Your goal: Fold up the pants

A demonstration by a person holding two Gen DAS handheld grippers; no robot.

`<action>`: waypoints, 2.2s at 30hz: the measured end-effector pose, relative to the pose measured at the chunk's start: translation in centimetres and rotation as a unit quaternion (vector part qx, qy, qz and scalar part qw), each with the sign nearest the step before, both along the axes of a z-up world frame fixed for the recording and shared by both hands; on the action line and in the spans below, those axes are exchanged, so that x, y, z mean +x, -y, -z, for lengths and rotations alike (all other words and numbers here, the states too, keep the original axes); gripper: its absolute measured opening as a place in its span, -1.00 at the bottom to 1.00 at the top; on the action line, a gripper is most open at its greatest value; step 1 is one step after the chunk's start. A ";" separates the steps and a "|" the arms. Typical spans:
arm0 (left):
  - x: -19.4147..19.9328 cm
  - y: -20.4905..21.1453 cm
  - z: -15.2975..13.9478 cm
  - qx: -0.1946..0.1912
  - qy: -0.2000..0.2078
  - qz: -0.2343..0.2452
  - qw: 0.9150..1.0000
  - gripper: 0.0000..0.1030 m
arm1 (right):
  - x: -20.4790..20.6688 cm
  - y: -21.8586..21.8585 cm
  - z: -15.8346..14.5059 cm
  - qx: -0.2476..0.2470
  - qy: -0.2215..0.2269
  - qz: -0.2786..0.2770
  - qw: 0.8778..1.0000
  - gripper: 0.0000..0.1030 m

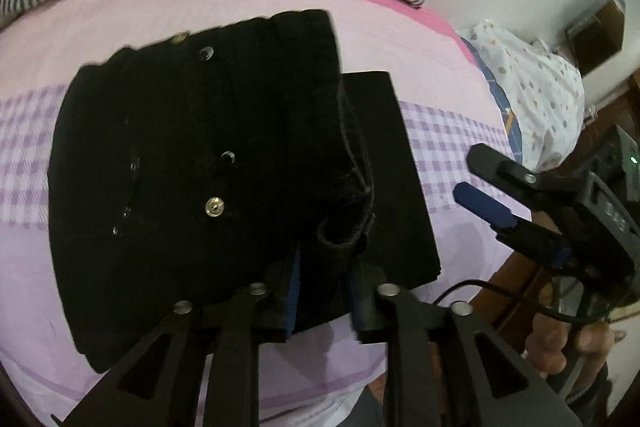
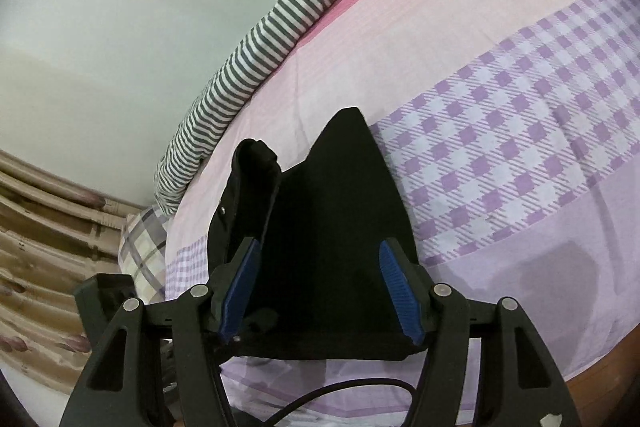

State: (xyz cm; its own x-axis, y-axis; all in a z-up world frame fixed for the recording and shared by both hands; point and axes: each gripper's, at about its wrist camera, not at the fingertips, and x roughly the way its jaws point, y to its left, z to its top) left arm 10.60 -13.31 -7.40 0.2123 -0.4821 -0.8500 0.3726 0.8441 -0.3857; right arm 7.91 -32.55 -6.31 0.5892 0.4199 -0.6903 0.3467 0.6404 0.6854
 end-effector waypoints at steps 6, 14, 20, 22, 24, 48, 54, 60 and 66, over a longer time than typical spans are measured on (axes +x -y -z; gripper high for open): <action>-1.5 -0.2 -2.2 -0.036 0.016 0.042 0.998 -0.02 | 0.4 -0.5 0.4 0.008 -0.003 -0.022 1.000 0.17; -0.2 -6.1 -3.3 0.005 0.082 -0.048 0.995 0.00 | 3.3 -1.6 1.6 0.026 -0.019 -0.106 0.994 0.17; 1.4 -11.7 -1.9 0.086 0.107 -0.135 0.981 0.00 | 5.7 -2.3 2.8 0.051 -0.026 -0.150 0.987 0.17; 1.6 -13.3 -1.3 0.113 0.110 -0.154 0.975 0.00 | 6.5 -2.5 3.3 0.054 -0.032 -0.163 0.985 0.17; 2.1 -14.8 -0.7 0.128 0.105 -0.172 0.971 0.00 | 7.1 -2.6 3.7 0.057 -0.034 -0.178 0.982 0.17; 3.3 -19.8 1.5 0.125 0.047 -0.243 0.961 0.01 | 9.0 -7.0 2.7 0.050 0.009 -0.210 0.976 -0.74; 3.1 -19.3 0.4 0.115 0.061 -0.238 0.962 0.01 | 7.6 -6.5 -1.2 0.043 0.031 -0.185 0.981 -0.76; 3.2 -17.6 -0.8 0.105 0.080 -0.213 0.968 0.01 | 6.3 -3.5 -3.1 0.018 0.040 -0.157 0.987 -0.76; 3.1 -14.5 -1.5 0.093 0.093 -0.175 0.976 0.01 | 5.4 0.2 -0.5 0.010 0.001 -0.101 0.995 -0.76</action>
